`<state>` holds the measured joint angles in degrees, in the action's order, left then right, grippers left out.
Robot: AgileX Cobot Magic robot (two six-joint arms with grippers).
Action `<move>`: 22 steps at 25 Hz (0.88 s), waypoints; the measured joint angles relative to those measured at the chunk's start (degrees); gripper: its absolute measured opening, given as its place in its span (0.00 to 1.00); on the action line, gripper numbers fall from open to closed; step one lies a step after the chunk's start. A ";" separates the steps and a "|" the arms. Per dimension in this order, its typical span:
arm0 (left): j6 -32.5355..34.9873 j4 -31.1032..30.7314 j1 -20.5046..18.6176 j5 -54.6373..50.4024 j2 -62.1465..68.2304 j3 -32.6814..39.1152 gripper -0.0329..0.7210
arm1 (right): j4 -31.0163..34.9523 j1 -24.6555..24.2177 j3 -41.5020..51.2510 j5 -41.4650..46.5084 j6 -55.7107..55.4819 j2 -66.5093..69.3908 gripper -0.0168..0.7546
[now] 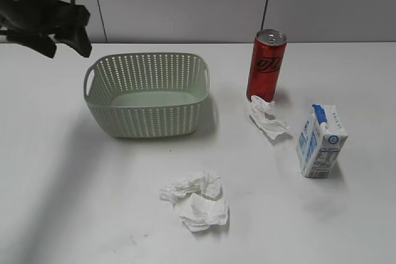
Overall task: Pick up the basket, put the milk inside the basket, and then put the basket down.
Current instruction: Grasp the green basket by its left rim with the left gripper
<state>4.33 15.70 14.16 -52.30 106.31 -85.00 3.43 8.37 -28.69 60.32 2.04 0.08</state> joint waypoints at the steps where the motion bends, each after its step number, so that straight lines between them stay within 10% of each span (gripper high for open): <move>1: -0.35 0.00 0.33 -0.45 1.64 -1.54 0.76 | 0.00 0.00 0.00 0.00 0.00 0.00 0.76; 22: -5.31 -1.52 0.80 -4.16 18.66 -9.44 0.71 | 0.00 0.00 0.00 0.00 0.00 0.00 0.76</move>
<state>-0.98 14.18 14.96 -56.45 124.98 -94.44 3.43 8.37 -28.69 60.32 2.04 0.08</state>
